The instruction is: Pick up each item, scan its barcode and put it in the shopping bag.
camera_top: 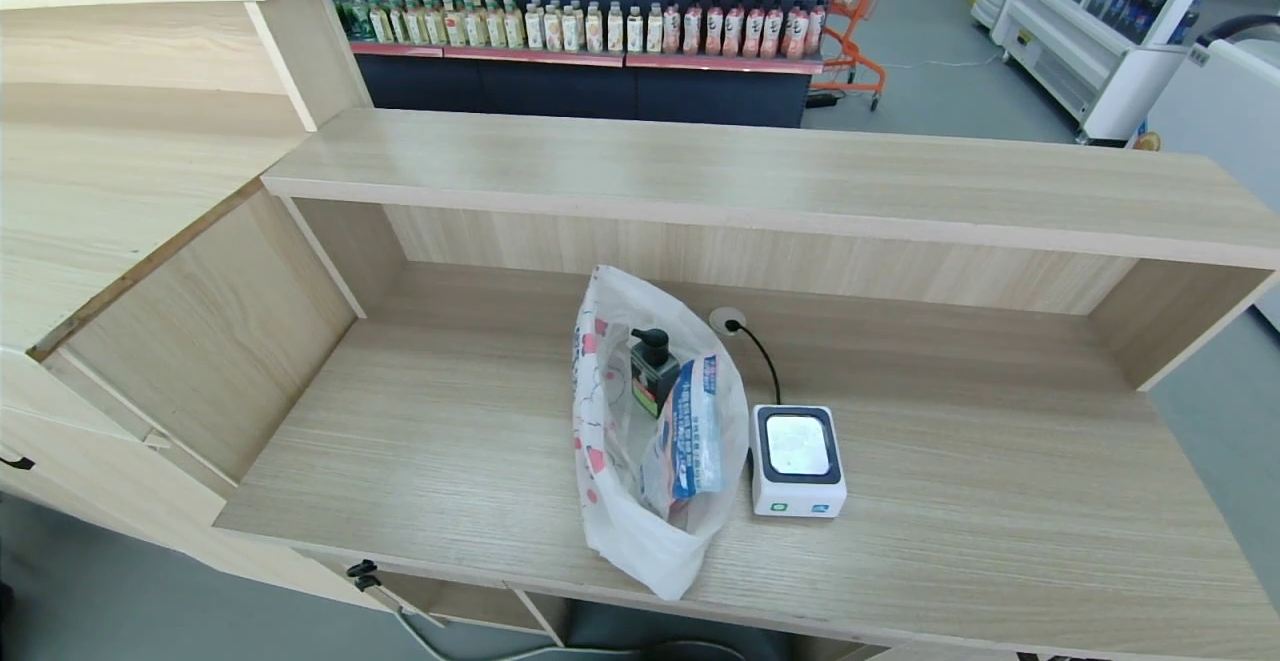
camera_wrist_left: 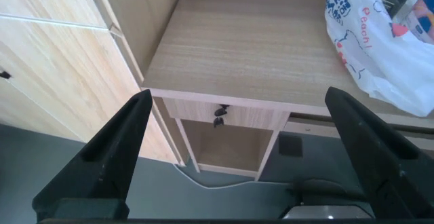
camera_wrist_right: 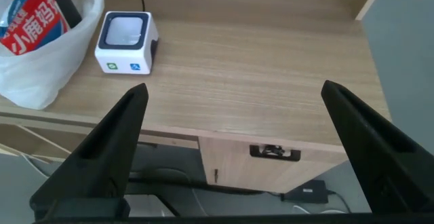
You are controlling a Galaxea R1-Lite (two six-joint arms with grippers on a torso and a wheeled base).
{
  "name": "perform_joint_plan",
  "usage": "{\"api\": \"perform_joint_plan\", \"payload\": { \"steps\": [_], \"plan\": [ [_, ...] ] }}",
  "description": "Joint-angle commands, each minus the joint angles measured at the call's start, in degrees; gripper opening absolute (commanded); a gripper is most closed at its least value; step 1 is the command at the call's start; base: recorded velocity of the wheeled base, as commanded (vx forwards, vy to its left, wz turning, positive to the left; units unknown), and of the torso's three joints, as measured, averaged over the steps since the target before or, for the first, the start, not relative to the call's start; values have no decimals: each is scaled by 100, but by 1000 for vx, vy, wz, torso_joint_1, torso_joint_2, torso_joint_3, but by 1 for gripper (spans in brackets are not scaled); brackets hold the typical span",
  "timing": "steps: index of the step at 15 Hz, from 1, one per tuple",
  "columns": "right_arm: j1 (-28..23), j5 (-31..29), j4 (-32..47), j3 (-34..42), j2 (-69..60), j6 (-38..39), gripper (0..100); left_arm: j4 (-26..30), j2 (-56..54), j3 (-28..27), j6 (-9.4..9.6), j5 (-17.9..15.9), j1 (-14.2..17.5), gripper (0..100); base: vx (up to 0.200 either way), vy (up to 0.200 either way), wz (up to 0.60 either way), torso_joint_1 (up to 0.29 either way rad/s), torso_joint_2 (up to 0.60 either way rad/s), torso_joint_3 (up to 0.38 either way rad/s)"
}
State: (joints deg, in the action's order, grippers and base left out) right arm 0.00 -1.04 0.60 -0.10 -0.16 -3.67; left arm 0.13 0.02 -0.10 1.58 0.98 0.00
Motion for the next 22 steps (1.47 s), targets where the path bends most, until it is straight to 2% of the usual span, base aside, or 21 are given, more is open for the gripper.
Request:
{"api": "perform_joint_plan", "payload": {
  "steps": [1, 4, 7, 14, 15, 22],
  "plan": [
    [0, -2, 2, 1, 16, -11, 100, 4, -2, 1, -79, 8, 0, 100, 0, 0, 0, 0, 0, 0],
    [0, -2, 2, 1, 16, -2, 100, 4, 24, 1, -53, -1, 0, 100, 0, 0, 0, 0, 0, 0],
    [0, -2, 2, 1, 16, -11, 100, 4, 59, 1, -44, -1, 0, 100, 200, 0, 0, -1, -1, -2],
    [0, -2, 11, 1, 16, 7, 100, 4, -2, 1, -97, -1, 0, 100, 0, 0, 0, 0, 0, 0],
    [0, -2, 11, 1, 16, 7, 0, 4, -2, 1, -97, -1, 0, 100, 0, 0, 0, 0, 0, 0],
    [0, -2, 11, 1, 16, -11, 0, 4, -2, 10, -97, -1, 0, 100, 0, 0, 0, 0, 0, 0]
  ]
}}
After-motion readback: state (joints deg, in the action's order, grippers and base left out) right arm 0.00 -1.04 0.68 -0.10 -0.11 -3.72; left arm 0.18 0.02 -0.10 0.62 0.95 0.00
